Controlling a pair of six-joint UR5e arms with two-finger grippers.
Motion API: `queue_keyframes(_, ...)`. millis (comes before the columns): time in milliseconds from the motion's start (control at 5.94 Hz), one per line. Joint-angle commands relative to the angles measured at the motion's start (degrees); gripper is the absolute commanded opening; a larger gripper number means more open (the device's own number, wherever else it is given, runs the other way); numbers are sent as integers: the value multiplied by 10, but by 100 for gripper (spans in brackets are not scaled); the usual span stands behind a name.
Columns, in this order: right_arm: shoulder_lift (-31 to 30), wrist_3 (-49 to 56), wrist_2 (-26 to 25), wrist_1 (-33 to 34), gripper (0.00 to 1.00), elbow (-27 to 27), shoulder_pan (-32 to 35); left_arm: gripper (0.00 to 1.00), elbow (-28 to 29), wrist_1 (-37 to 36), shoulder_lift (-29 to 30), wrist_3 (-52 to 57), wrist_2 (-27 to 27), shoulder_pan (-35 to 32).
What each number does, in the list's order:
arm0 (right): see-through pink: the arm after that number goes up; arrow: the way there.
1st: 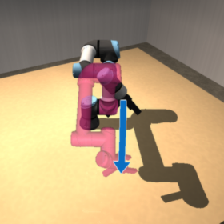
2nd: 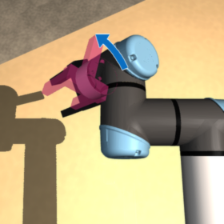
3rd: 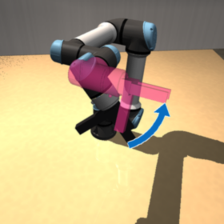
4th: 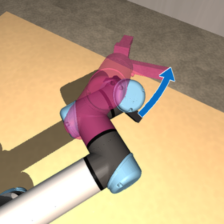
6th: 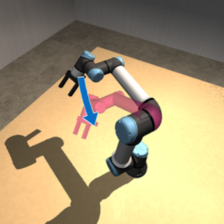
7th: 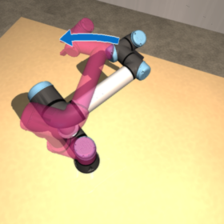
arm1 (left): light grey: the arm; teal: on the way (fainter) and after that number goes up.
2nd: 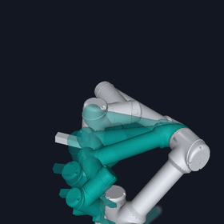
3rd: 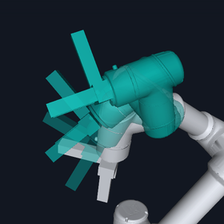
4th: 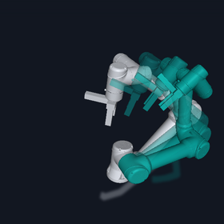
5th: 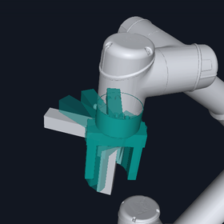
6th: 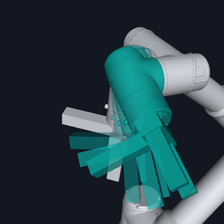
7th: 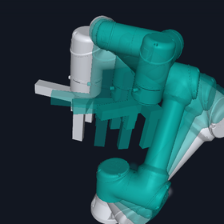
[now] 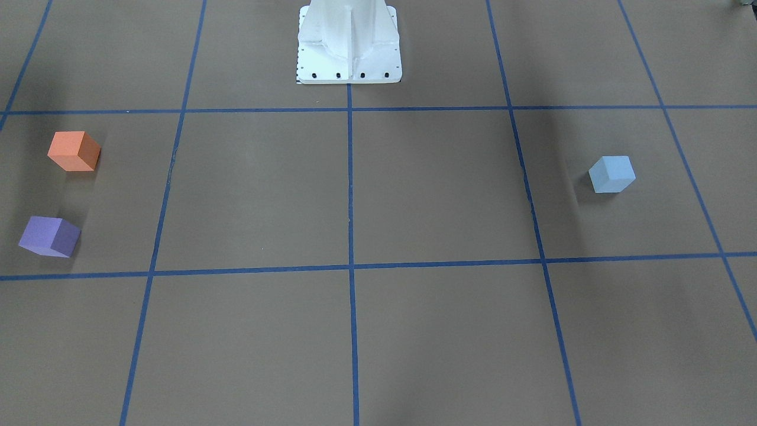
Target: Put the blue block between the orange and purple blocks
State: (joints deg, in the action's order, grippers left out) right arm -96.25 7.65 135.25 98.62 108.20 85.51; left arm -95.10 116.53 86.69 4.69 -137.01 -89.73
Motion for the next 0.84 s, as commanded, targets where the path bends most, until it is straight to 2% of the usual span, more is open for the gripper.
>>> queue_keyframes(0,11,-2,8,0,100,0,0,100,3,40,15,-64,1,48)
queue_keyframes(168,24,-4,6,0,100,-6,-1,100,2,44,20,-116,4,105)
queue_keyframes(505,25,-4,8,0,100,-6,-1,100,4,87,20,-297,7,185)
queue_keyframes(673,24,-4,12,1,100,-7,-1,100,4,94,18,-328,8,215)
